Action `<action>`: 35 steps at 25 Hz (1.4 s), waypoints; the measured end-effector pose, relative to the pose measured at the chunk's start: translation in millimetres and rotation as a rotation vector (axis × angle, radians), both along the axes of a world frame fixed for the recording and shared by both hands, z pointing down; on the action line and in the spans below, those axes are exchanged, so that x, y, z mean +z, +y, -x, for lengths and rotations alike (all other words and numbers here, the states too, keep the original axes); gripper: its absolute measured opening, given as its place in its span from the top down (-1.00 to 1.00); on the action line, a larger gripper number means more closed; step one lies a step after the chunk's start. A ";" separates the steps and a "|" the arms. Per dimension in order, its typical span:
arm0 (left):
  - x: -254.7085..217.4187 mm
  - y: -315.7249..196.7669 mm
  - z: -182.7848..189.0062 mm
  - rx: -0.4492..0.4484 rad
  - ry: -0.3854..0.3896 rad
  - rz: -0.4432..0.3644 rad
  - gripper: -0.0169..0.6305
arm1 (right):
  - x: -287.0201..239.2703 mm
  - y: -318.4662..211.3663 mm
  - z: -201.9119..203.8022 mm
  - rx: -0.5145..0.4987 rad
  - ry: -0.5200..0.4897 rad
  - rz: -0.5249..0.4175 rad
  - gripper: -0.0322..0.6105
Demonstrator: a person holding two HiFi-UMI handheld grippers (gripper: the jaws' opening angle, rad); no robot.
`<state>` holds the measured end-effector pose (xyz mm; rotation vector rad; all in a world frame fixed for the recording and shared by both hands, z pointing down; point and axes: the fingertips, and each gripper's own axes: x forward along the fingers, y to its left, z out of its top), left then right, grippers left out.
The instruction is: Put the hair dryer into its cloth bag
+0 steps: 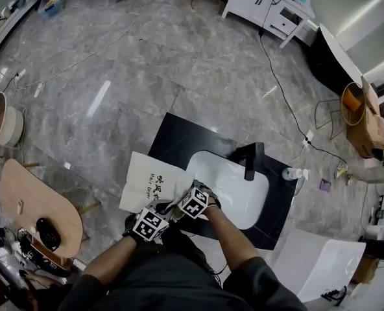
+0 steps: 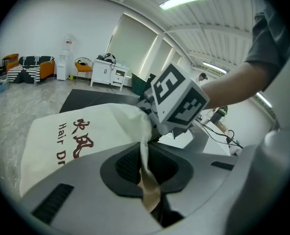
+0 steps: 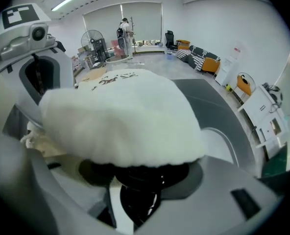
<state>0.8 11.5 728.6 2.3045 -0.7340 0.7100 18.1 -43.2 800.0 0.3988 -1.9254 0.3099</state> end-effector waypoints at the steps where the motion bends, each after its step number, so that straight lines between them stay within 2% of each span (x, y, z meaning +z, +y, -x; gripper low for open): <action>1: 1.0 1.1 1.2 0.009 0.001 0.003 0.87 | 0.5 -0.2 4.4 -0.004 -0.005 0.000 0.14; 13: 11.8 1.5 8.3 0.007 0.006 0.047 0.87 | 5.9 1.8 12.0 0.014 -0.070 -0.019 0.08; 19: 15.0 0.5 9.3 0.005 -0.002 0.058 0.86 | -1.1 15.3 -11.8 -0.006 -0.119 -0.046 0.07; 22: 16.0 -0.8 8.9 0.005 -0.003 0.060 0.86 | 5.9 21.4 -39.4 -0.002 -0.090 -0.060 0.07; 26: 17.2 0.5 10.6 0.004 -0.006 0.066 0.86 | 28.5 30.6 -64.9 -0.012 -0.006 -0.022 0.07; 27: 17.6 0.7 10.6 0.006 -0.007 0.068 0.86 | 31.6 30.2 -67.5 -0.017 0.008 -0.029 0.10; 28: 17.9 0.6 10.4 0.008 -0.009 0.069 0.86 | 32.2 28.5 -68.6 -0.016 0.011 -0.039 0.35; 29: 18.3 0.3 10.1 0.009 -0.010 0.070 0.86 | 30.8 26.7 -68.6 -0.013 0.003 -0.044 0.38; 35: 17.5 1.0 4.2 0.030 -0.014 0.073 0.86 | 16.1 25.9 -59.4 -0.017 -0.056 -0.071 0.41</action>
